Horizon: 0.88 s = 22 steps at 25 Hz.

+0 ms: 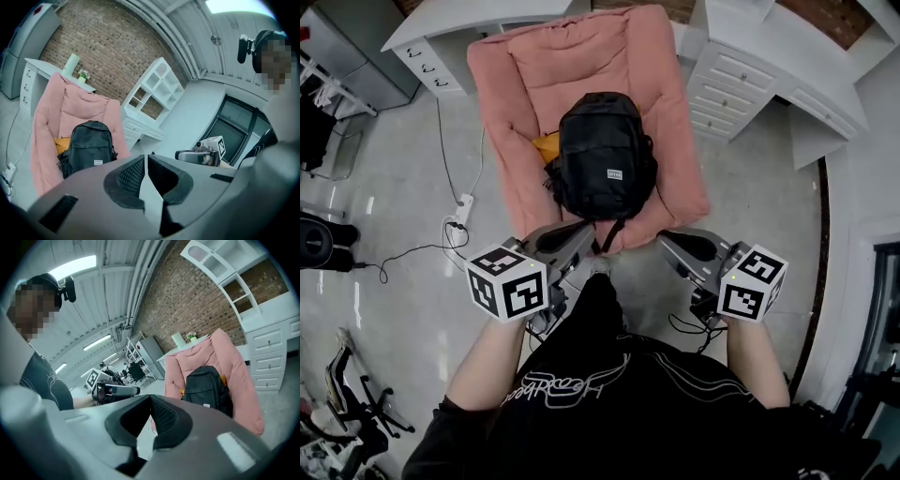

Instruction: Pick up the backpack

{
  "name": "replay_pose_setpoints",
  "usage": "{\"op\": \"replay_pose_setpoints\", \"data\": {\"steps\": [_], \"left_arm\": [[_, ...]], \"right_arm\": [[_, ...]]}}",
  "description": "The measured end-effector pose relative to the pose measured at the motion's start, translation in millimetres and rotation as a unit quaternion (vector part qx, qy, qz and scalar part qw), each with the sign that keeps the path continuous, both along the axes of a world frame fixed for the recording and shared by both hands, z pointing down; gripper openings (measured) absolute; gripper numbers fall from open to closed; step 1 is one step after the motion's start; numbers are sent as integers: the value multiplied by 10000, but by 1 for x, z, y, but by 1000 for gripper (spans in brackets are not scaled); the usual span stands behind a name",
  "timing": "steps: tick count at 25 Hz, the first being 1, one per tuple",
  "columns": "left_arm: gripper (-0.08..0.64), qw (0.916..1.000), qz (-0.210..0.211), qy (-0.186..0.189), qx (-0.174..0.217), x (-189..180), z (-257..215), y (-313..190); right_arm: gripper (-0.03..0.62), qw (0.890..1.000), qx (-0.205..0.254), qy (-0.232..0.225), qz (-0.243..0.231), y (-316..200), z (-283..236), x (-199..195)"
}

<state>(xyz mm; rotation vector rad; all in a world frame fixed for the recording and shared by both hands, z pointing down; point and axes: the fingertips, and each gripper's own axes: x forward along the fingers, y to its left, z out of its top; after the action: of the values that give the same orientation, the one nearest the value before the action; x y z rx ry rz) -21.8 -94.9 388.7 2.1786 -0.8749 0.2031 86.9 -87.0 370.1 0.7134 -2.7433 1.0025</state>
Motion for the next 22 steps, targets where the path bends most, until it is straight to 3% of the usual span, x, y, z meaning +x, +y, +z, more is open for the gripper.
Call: {"op": "replay_pose_setpoints", "data": {"steps": [5, 6, 7, 10, 16, 22], "left_arm": [[5, 9996, -97, -60, -257, -17, 33, -44], [10, 9994, -78, -76, -318, -20, 41, -51], [19, 9992, -47, -99, -380, -23, 49, -57], [47, 9985, 24, -198, -516, -31, 72, -74], [158, 9956, 5, -510, -782, -48, 122, -102], [234, 9914, -178, -767, -1048, -65, 164, -133]], "right_arm": [[8, 9995, -198, 188, 152, -48, 31, -1], [17, 9993, -246, 245, 127, -55, 39, -2], [67, 9990, -299, 321, 88, -61, 48, -3], [74, 9974, -378, 601, 80, -79, 73, -4], [130, 9920, -612, 1093, 122, -102, 127, -8], [167, 9874, -892, 1278, 281, -133, 166, -10]]}}
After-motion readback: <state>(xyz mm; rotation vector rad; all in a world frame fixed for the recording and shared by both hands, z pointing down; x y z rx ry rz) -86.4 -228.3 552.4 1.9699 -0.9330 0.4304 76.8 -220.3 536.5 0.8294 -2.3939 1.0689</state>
